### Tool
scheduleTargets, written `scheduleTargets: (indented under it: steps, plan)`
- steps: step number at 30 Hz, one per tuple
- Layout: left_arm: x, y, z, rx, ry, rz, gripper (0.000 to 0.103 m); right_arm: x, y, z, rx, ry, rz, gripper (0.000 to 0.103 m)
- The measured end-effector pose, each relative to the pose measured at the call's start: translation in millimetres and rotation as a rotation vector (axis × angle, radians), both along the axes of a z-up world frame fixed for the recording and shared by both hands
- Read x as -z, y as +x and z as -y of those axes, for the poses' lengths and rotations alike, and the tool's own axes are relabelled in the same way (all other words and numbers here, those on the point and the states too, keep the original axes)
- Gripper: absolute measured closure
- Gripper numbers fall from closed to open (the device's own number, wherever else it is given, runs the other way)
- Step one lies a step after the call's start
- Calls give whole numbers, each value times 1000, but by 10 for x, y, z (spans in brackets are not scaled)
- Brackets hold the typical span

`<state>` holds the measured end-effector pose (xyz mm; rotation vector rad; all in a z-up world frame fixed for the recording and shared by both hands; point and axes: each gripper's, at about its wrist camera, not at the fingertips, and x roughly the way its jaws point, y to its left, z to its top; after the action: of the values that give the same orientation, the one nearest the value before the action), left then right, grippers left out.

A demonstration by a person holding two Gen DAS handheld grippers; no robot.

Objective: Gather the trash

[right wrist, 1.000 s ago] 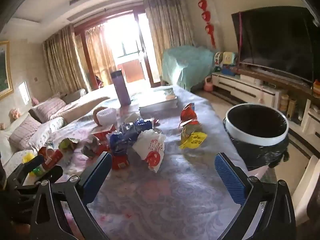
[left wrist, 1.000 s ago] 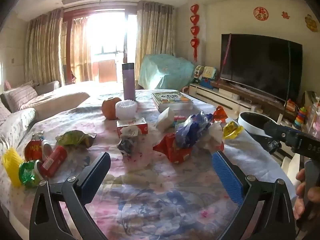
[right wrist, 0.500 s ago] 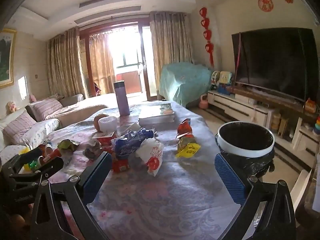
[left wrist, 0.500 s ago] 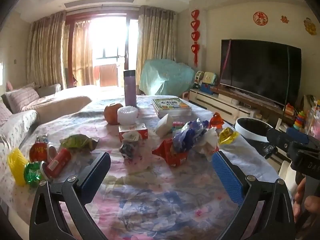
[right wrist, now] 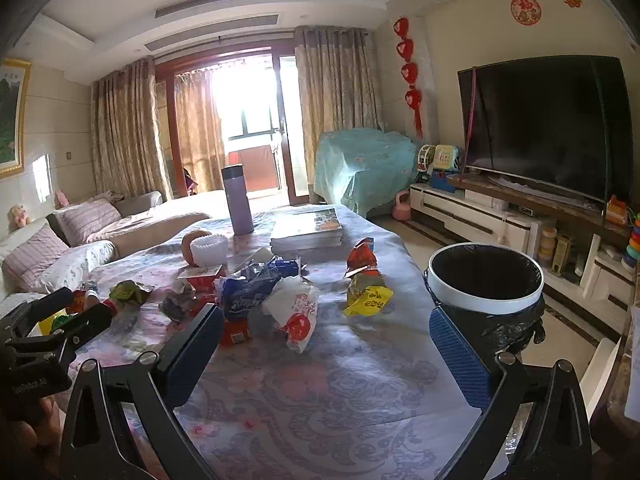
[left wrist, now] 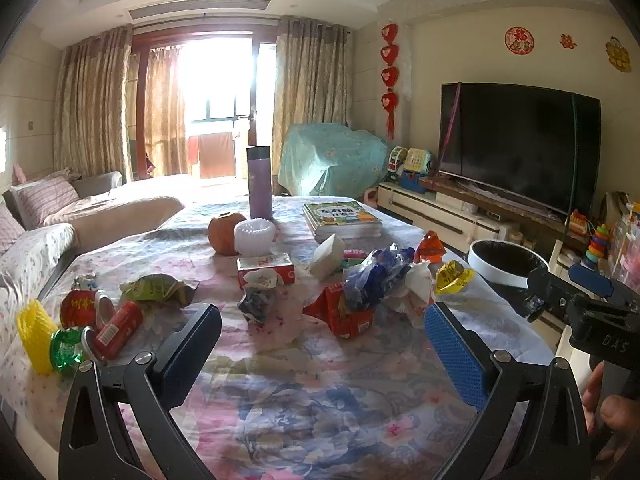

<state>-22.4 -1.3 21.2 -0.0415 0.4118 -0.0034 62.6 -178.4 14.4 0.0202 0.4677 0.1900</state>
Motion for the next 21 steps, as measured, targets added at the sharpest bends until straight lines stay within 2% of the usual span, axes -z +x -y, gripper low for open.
scheduleTargets:
  steps: [21]
  plan:
    - [29, -15, 15, -4, 5, 5, 1, 51, -15, -35, -9, 2, 13, 0]
